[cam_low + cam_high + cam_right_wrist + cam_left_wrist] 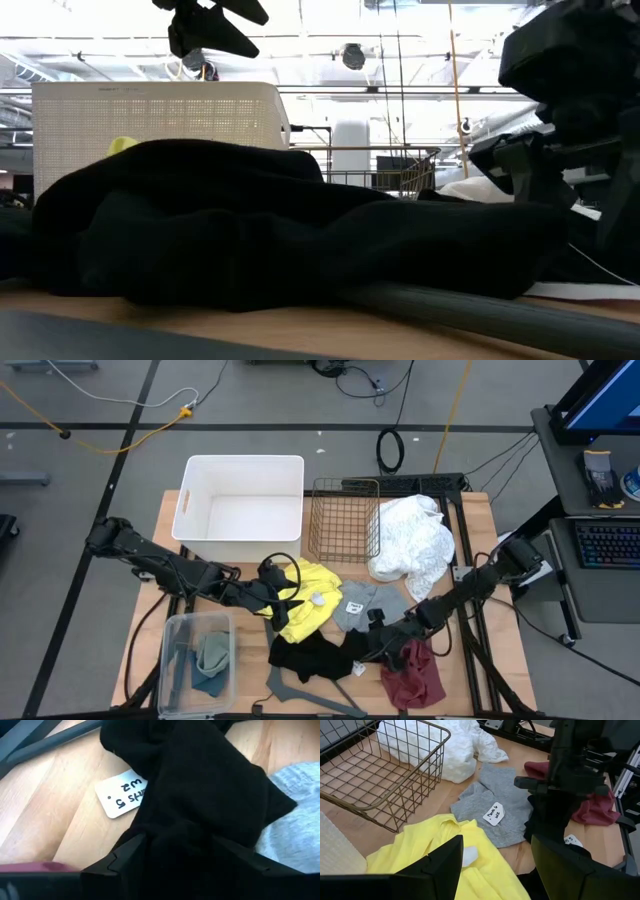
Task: Pick & Place Cloths
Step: Put the black sock into the transparent bin
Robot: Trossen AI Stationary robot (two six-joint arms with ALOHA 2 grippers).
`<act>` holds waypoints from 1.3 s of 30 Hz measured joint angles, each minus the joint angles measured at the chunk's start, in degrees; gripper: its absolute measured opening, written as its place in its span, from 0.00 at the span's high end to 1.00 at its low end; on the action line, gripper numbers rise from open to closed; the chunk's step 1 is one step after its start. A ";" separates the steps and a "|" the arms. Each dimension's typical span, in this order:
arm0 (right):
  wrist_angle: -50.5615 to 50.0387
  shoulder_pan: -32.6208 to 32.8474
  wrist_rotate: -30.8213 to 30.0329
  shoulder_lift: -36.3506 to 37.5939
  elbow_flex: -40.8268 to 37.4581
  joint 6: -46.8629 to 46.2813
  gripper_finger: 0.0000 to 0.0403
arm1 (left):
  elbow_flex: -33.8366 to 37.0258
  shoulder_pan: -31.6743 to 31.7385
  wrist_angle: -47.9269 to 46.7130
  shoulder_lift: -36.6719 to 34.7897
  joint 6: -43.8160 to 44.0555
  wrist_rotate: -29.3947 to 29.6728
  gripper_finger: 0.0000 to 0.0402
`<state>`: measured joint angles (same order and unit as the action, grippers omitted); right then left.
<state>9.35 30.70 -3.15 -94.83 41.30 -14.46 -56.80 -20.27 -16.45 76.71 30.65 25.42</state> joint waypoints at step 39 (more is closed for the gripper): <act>11.15 -6.08 0.56 37.20 -0.11 -0.53 1.00 | 0.00 0.00 31.06 0.02 -11.34 -4.45 0.40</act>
<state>20.50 24.62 -2.59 -57.62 41.19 -15.00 -56.80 -20.27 14.61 76.73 19.32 20.97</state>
